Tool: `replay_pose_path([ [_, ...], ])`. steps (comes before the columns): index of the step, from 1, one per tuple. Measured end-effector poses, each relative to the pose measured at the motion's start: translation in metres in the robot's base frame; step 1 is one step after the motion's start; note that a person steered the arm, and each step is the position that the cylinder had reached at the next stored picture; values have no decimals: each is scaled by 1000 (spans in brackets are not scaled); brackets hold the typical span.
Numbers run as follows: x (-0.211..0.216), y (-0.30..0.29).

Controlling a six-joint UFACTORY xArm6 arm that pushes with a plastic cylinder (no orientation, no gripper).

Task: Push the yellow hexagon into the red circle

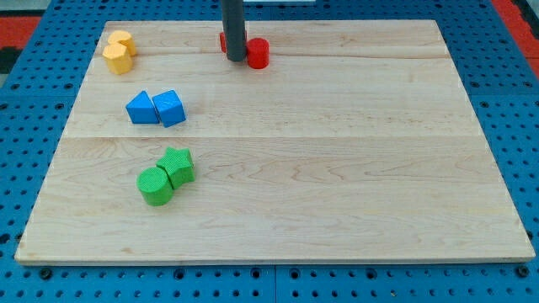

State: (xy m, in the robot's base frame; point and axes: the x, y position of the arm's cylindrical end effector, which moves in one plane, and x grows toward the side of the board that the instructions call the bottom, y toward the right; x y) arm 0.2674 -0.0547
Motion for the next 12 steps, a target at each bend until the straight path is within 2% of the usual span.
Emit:
replay_pose_path([
  [1,-11,1],
  [2,9,-15],
  [3,53,20],
  [4,46,44],
  [5,9,27],
  [6,-7,26],
  [7,44,-17],
  [8,44,-98],
  [10,72,-227],
  [11,40,-238],
  [12,37,-197],
])
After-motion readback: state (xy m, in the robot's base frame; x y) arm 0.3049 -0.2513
